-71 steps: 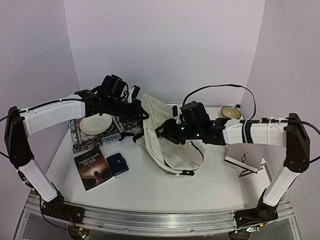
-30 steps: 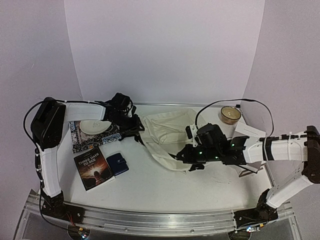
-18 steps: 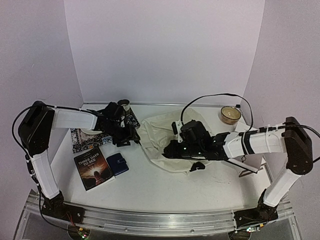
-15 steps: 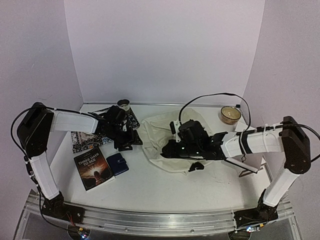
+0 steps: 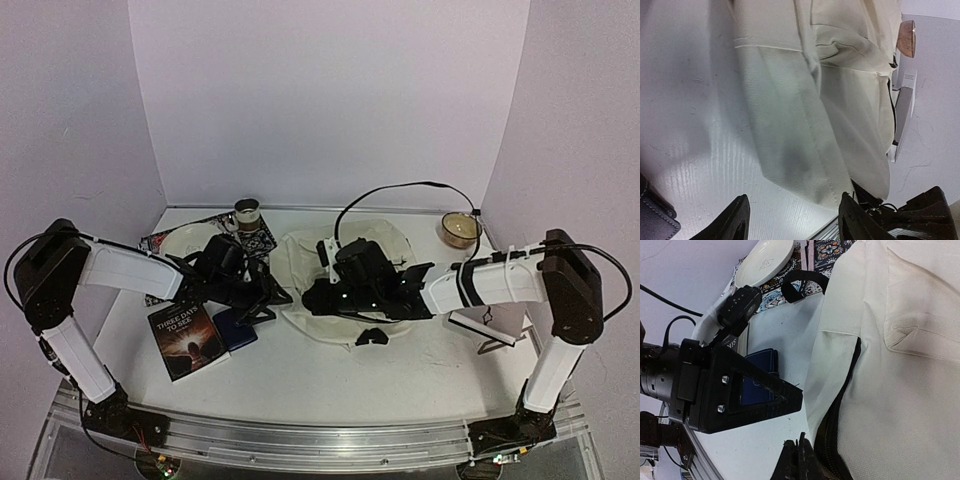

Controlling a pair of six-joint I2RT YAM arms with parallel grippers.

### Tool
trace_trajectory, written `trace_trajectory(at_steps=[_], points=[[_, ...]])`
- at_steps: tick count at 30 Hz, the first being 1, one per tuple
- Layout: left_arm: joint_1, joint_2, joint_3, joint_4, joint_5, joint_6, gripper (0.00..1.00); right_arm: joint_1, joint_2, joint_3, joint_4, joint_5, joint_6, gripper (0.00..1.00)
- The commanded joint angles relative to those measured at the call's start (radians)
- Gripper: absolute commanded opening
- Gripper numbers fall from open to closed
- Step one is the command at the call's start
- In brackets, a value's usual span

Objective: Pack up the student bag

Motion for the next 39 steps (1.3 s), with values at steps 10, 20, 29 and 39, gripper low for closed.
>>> trace_trajectory(at_steps=[10, 20, 29, 39], points=[[-0.055, 0.086, 0.101, 0.145, 0.001, -0.083, 0.58, 0.029, 0.006, 0.042, 0.049, -0.010, -0.021, 0.00], [-0.070, 0.150, 0.123, 0.165, 0.011, -0.091, 0.31, 0.029, -0.024, 0.009, 0.049, 0.007, -0.031, 0.00], [-0.067, 0.171, 0.113, 0.165, 0.001, -0.052, 0.00, 0.030, -0.139, -0.065, -0.093, 0.161, -0.088, 0.00], [0.004, 0.151, 0.050, 0.114, -0.010, 0.042, 0.00, 0.024, -0.333, -0.200, -0.379, 0.539, -0.167, 0.00]])
